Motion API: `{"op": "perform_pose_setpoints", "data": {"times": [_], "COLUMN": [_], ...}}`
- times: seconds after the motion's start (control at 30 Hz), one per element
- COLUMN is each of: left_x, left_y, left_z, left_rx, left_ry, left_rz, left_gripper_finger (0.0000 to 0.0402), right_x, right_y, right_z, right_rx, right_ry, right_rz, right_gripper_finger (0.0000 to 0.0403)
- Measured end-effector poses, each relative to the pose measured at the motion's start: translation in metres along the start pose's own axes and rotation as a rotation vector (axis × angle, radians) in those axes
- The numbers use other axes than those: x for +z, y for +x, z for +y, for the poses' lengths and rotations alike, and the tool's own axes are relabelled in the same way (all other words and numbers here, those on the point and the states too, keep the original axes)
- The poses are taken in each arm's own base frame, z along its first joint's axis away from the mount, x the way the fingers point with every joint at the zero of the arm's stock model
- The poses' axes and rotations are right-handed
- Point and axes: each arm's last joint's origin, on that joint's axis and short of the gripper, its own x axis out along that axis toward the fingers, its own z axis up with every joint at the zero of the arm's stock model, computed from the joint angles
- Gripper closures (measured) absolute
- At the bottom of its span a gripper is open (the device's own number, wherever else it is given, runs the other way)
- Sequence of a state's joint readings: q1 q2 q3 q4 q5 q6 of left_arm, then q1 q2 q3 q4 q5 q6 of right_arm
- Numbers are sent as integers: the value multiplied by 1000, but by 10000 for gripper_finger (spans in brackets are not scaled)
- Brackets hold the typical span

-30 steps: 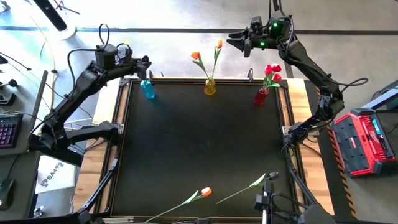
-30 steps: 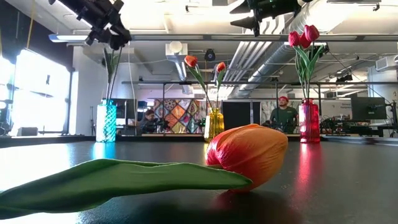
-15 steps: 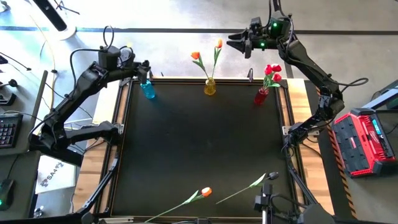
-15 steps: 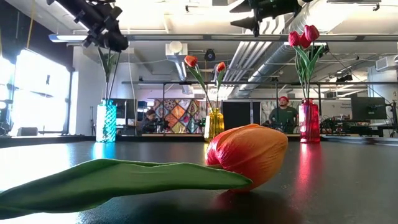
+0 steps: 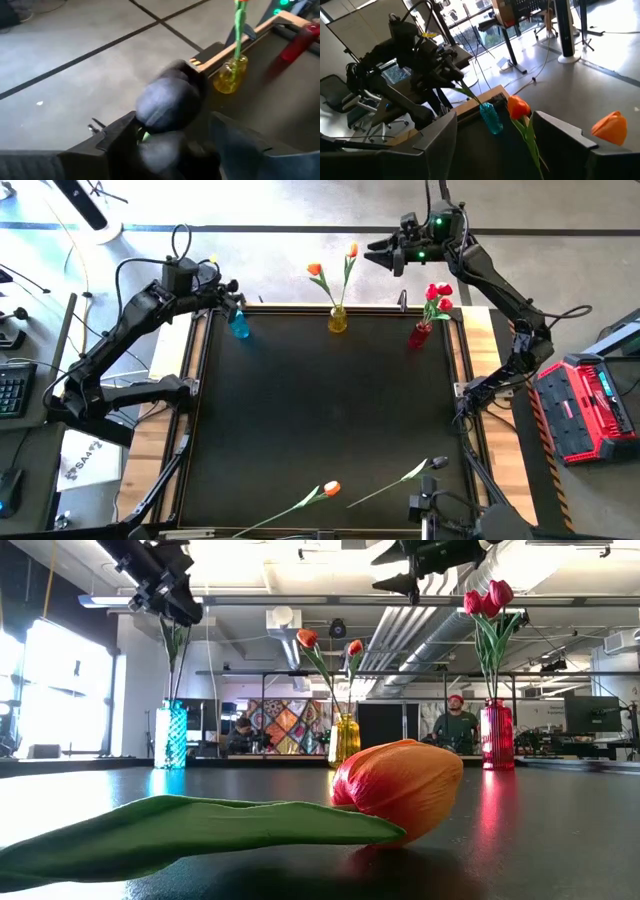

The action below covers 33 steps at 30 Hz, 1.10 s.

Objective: Sort flowers into vase by color
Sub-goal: Put the bottom black flower into the blue vase, then put the black flower into the blue vase

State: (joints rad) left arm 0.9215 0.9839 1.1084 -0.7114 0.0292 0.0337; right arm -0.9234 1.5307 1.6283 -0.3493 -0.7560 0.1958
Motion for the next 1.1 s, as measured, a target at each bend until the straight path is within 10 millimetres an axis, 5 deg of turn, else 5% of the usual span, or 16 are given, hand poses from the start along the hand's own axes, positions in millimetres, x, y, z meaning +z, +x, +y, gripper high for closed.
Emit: {"op": "perform_pose_setpoints", "data": {"times": [0.47,0.83,1.1], "left_x": [12,48,64], "left_y": [-11,-50,-72], "left_z": [-7,-14,-46], "left_rx": [9,46,-91], "left_ry": [36,100,226], "left_rz": [-53,-223,-351], "left_gripper_finger": [134,134,139], "right_x": [-4,-5,-8], "right_y": [0,0,0], "right_z": [1,1,1], "right_rx": [66,61,57], "right_ry": [38,48,55], "right_rz": [46,55,73], "right_gripper_finger": [153,153,153]}}
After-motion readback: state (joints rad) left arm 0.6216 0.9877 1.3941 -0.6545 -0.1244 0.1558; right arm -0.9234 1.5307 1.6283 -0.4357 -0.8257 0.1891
